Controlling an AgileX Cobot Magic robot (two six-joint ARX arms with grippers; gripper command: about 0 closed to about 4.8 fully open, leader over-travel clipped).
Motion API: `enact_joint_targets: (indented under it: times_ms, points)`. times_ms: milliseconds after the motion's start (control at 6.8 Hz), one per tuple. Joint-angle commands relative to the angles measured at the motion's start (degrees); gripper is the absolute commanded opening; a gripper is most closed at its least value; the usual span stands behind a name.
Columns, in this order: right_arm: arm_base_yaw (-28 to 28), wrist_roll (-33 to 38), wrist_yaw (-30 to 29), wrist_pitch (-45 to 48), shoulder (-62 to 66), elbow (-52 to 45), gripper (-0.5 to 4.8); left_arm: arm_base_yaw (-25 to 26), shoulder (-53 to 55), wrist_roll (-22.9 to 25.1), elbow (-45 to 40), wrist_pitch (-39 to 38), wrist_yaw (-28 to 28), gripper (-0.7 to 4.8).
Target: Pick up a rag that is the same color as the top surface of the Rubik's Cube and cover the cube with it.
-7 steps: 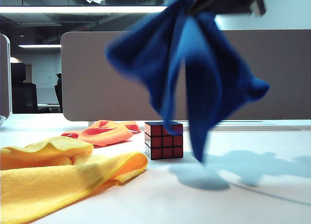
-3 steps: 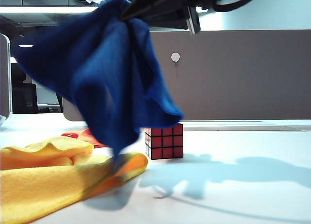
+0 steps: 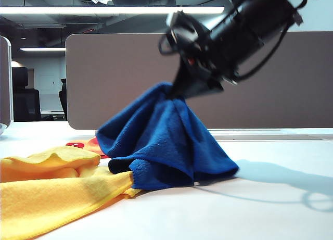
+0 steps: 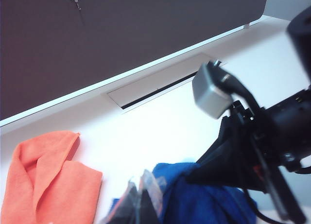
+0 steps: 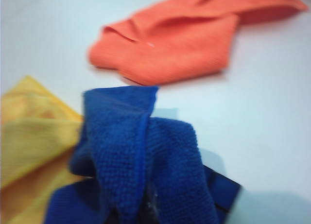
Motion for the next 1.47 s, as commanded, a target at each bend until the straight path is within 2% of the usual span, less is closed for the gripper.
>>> enact_joint_targets:
  times_ms: [147, 294, 441, 588, 735, 882, 1030, 1324, 1471]
  points:
    - [-0.5, -0.6, 12.2, 5.7, 1.0, 0.6, -0.02, 0.0, -0.1, 0.0, 0.2, 0.5, 0.0, -0.05]
    - [-0.6, -0.6, 17.2, 5.7, 1.2, 0.6, -0.02, 0.0, -0.1, 0.0, 0.2, 0.4, 0.0, -0.05]
    - [-0.9, -0.6, 19.1, 5.7, 1.2, 0.6, 0.0, 0.0, -0.1, 0.0, 0.2, 0.4, 0.0, -0.05]
    - [-1.0, -0.6, 19.9, 5.7, 1.2, 0.6, 0.51, 0.0, -0.1, 0.0, 0.2, 0.5, 0.0, -0.05]
    - [-1.2, -0.2, 19.9, 5.6, 1.1, 0.6, 2.47, 0.0, -0.1, 0.0, 0.2, 0.5, 0.0, -0.05]
    - [-1.2, -0.2, 22.3, 5.7, 1.1, 0.6, 3.07, 0.0, -0.1, 0.0, 0.2, 0.4, 0.0, -0.05]
    - [-1.2, 0.3, 23.6, 6.3, 0.1, 0.7, 4.33, 0.0, -0.1, 0.0, 0.2, 0.5, 0.0, -0.05]
    - [-1.3, 0.2, 28.3, 9.7, -1.4, 1.1, 4.42, 0.0, -0.1, 0.0, 0.2, 0.4, -0.1, -0.05]
    - [-1.7, 0.2, 32.1, 11.5, -2.2, 1.1, 4.42, 0.0, -0.1, 0.1, 0.2, 0.4, -2.3, -0.05]
